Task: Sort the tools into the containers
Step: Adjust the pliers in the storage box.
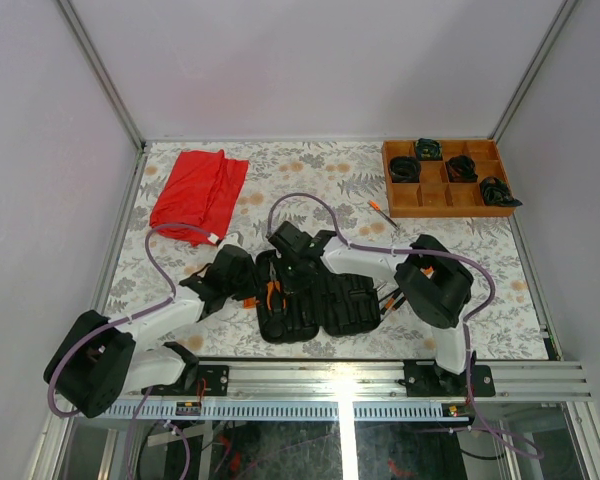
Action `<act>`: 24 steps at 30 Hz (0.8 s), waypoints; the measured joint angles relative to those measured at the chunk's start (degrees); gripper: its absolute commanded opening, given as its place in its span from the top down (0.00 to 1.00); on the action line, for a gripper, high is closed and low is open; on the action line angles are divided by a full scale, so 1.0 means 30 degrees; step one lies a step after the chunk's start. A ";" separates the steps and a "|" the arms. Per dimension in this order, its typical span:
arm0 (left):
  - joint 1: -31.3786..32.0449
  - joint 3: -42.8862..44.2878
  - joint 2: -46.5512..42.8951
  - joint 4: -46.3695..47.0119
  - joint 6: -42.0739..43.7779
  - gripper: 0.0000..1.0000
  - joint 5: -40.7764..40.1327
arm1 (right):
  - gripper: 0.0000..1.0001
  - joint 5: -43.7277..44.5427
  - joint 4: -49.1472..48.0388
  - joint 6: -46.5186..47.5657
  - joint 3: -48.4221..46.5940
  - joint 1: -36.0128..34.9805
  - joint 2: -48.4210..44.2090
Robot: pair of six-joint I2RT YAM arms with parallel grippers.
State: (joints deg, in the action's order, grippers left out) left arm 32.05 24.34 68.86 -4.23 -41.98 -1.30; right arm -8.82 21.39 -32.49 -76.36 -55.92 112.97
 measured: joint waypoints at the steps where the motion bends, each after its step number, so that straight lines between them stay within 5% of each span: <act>1: 0.0109 0.0000 0.0000 0.0015 -0.0036 0.86 -0.0095 | 1.00 0.0102 0.0255 0.0000 -0.0226 -0.0044 0.0204; 13: 0.0466 0.0000 -0.0015 0.0007 -0.0262 0.91 -0.0736 | 0.99 0.0896 0.1923 0.0102 -0.1515 -0.0364 0.1246; 19: 0.0743 -0.0007 -0.0386 -0.0219 -0.0707 0.93 -0.1392 | 0.73 0.1851 0.0503 0.0226 -0.0357 -0.0750 -0.0102; 24: 0.0984 -0.0015 -0.0692 -0.0699 -0.1188 0.94 -0.1581 | 0.64 0.2703 -0.0117 0.0787 0.0299 -0.1180 -0.0678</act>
State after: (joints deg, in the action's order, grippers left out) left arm 35.00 24.29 66.78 -6.33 -45.54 -6.04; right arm -0.71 21.04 -30.13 -75.46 -59.46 110.93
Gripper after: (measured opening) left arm 0.283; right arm 0.314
